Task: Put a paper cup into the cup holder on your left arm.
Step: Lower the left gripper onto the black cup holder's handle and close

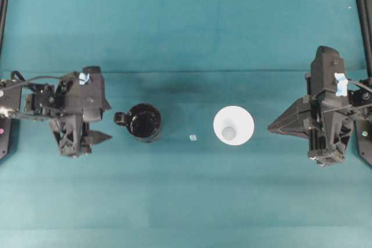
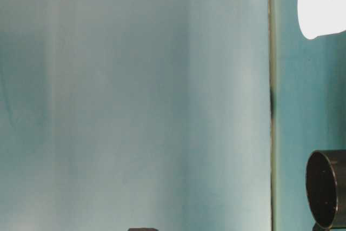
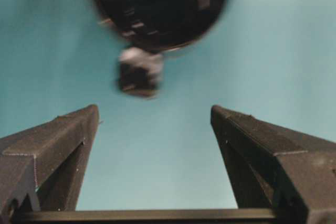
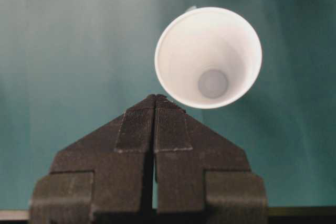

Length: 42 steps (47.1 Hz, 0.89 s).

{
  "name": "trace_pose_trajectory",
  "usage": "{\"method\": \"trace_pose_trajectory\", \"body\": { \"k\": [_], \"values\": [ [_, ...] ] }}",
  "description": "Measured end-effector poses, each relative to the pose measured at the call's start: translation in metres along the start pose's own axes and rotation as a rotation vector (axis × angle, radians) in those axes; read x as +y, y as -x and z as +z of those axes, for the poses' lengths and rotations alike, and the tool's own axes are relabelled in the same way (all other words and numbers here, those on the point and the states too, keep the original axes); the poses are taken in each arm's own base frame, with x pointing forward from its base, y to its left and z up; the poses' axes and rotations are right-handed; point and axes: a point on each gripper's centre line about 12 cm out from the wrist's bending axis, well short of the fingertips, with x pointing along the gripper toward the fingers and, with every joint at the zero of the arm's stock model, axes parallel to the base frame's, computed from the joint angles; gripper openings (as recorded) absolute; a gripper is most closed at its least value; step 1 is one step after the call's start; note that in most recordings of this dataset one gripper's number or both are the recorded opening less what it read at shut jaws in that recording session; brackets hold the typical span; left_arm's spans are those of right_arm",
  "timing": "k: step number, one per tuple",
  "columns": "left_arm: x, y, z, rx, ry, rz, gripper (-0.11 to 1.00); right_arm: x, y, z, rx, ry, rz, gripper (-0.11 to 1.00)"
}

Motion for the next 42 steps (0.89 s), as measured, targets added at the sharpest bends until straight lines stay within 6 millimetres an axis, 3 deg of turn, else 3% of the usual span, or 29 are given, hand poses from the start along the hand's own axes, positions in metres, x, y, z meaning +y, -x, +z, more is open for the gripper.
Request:
{"method": "trace_pose_trajectory", "body": {
  "k": [42],
  "values": [
    [0.009, -0.032, 0.005, -0.003, -0.039, 0.017, 0.91, 0.000, 0.000, -0.001, 0.001, 0.004, -0.001, -0.03]
  ]
}}
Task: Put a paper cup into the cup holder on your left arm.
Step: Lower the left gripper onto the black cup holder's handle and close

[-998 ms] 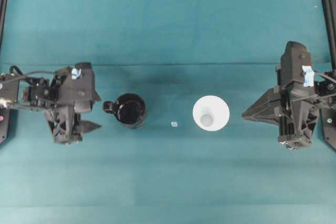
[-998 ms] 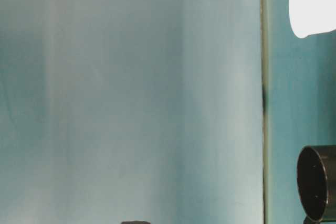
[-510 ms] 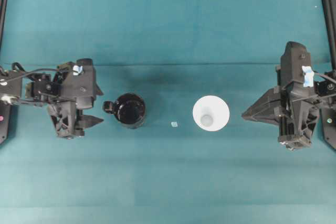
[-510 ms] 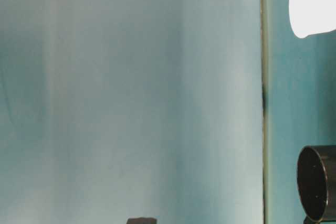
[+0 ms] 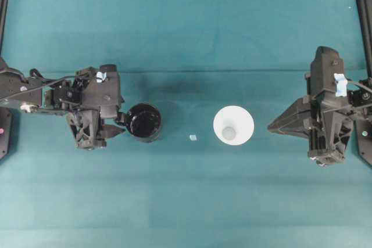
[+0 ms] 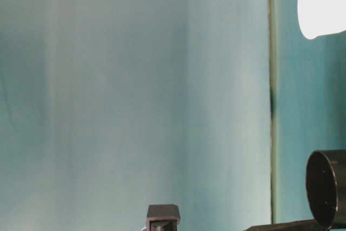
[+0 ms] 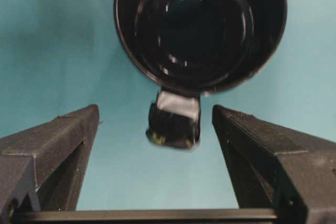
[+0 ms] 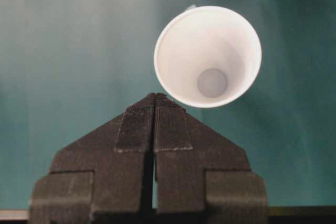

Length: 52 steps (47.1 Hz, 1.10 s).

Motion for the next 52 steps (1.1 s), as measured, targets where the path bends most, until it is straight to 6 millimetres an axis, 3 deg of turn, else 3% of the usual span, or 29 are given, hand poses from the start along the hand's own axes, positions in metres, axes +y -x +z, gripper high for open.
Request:
{"method": "trace_pose_trajectory", "body": {
  "k": [15, 20, 25, 32, 52],
  "values": [
    [0.000, 0.000, -0.002, 0.006, -0.002, 0.000, 0.89, -0.001, 0.000, -0.002, 0.004, -0.002, -0.001, -0.03],
    [0.000, 0.000, -0.002, 0.006, 0.000, 0.001, 0.84, -0.001, 0.000, -0.002, 0.004, 0.000, -0.002, -0.03],
    [0.000, 0.000, -0.001, 0.003, 0.001, 0.001, 0.68, -0.001, -0.001, -0.002, 0.006, 0.000, -0.002, -0.03],
    [0.000, 0.000, -0.001, 0.000, 0.006, 0.001, 0.30, -0.001, -0.001, -0.004, 0.009, 0.001, -0.003, -0.03],
    [0.001, -0.001, 0.010, -0.060, -0.003, 0.002, 0.29, -0.001, -0.001, -0.004, 0.009, -0.013, -0.003, -0.03]
  ]
}}
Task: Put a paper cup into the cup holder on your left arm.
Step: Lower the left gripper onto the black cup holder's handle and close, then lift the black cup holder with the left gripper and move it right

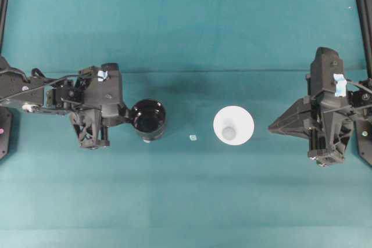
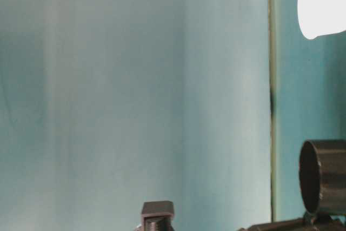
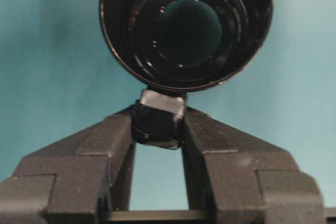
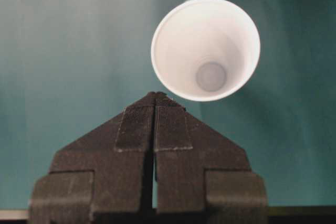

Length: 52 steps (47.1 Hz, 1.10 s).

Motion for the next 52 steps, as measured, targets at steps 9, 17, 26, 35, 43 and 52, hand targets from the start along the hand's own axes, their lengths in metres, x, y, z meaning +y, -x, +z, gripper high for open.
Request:
{"method": "trace_pose_trajectory", "body": {
  "k": [9, 17, 26, 35, 43, 52],
  "values": [
    [0.001, 0.001, 0.025, -0.138, 0.003, 0.003, 0.29, -0.001, 0.000, 0.000, 0.000, -0.001, -0.002, -0.03],
    [0.001, -0.004, 0.046, -0.198, 0.000, 0.004, 0.29, -0.002, -0.001, -0.002, 0.005, -0.003, -0.005, -0.03],
    [0.002, -0.018, 0.063, -0.213, -0.004, 0.005, 0.29, -0.004, -0.001, -0.001, 0.001, -0.009, -0.011, -0.03],
    [0.001, -0.031, 0.064, -0.193, -0.004, 0.003, 0.29, -0.004, -0.001, -0.001, 0.001, -0.010, -0.012, -0.03],
    [-0.001, -0.036, 0.062, -0.178, -0.002, -0.002, 0.29, -0.004, -0.001, -0.001, 0.001, -0.010, -0.012, -0.03],
    [-0.004, -0.042, 0.057, -0.158, -0.009, -0.009, 0.29, -0.004, -0.001, -0.001, 0.001, -0.010, -0.012, -0.03]
  ]
}}
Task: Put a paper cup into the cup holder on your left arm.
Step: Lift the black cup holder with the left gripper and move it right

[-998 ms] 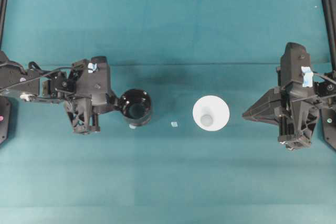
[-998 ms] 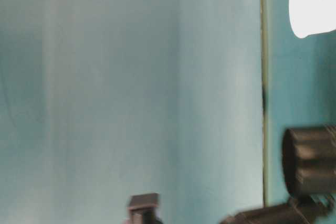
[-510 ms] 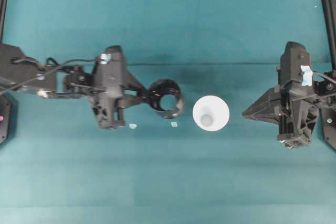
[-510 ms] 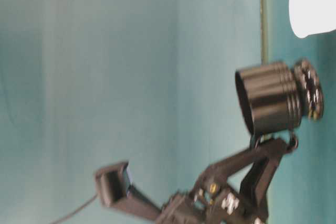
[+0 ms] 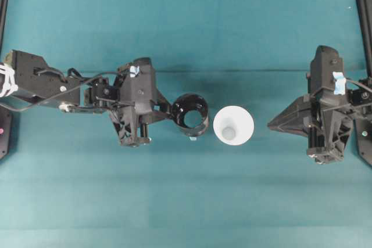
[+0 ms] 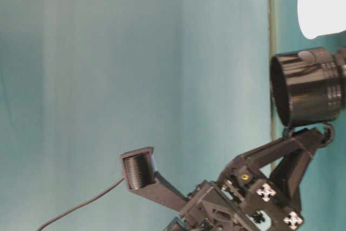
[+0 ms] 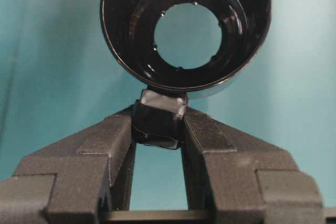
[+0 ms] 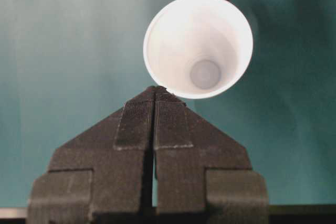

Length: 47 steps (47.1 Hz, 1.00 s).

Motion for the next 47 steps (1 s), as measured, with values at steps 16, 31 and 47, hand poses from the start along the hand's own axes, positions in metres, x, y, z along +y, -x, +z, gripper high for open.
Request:
{"method": "trace_pose_trajectory", "body": {
  "k": [16, 31, 47],
  "values": [
    [-0.001, -0.011, -0.010, 0.038, -0.002, -0.003, 0.29, 0.000, 0.000, 0.001, -0.006, 0.000, 0.001, -0.03],
    [0.000, -0.015, -0.015, 0.054, 0.000, -0.001, 0.29, 0.000, 0.000, 0.002, -0.017, -0.002, 0.003, -0.03],
    [0.001, -0.016, -0.016, 0.057, 0.002, 0.001, 0.29, 0.001, 0.000, 0.002, -0.016, -0.001, 0.004, -0.03]
  ]
}}
